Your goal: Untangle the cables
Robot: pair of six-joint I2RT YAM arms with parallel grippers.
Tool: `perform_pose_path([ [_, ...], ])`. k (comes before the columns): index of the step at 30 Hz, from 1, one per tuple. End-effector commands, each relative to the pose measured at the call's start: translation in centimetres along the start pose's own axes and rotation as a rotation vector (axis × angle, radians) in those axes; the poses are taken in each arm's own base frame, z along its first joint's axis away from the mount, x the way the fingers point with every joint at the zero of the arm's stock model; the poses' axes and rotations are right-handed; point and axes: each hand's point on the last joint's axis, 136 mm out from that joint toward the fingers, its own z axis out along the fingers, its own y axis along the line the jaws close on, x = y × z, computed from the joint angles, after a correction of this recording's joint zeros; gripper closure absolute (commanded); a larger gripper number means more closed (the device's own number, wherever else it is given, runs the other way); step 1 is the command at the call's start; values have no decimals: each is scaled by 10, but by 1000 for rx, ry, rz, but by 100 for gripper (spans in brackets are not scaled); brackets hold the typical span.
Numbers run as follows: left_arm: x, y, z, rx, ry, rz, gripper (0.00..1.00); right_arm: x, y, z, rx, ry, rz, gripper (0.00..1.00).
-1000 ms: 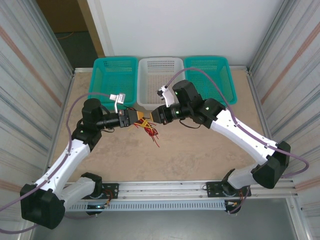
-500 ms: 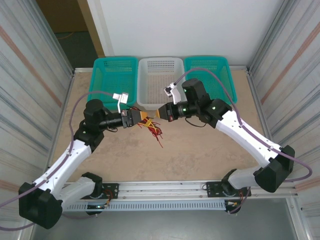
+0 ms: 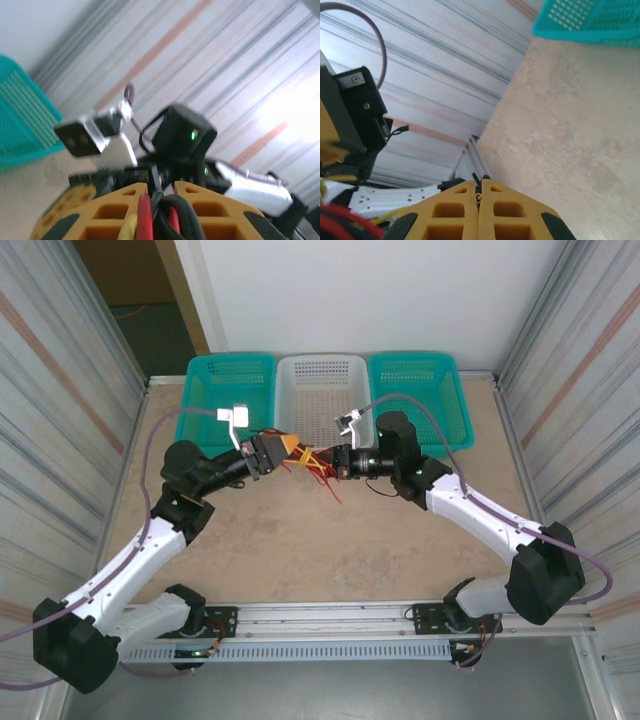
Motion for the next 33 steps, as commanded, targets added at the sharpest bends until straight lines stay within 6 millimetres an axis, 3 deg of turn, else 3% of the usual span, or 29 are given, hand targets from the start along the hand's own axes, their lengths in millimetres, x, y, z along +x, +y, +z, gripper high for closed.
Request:
perform_pose_path([
  [1,-78,-78,-16,115,-319,261,100,5,-28,-4,43,-61,115,100],
  [5,-97,-11,-37,-273,-466,301,100,10,-18,-21,30,-134,129,100],
  [8,-90,38,-56,-521,-472,324,100,12,7,-39,44,-161,83,100],
  [12,-60,77,-57,-650,-323,317,100,4,44,-67,96,-203,-22,100],
  [17,-16,96,-57,-603,-203,227,100,-39,78,-105,166,-299,-129,100],
  [21,13,77,-48,-406,-70,159,100,-84,70,-122,229,-352,-113,100],
  [25,23,27,-42,-170,-11,122,100,-113,33,-117,286,-343,-50,100],
  [29,17,-25,-41,54,0,86,100,-120,-9,-97,293,-289,44,100],
  [33,-7,-63,-44,144,-63,97,100,-105,-48,-78,281,-265,140,100],
])
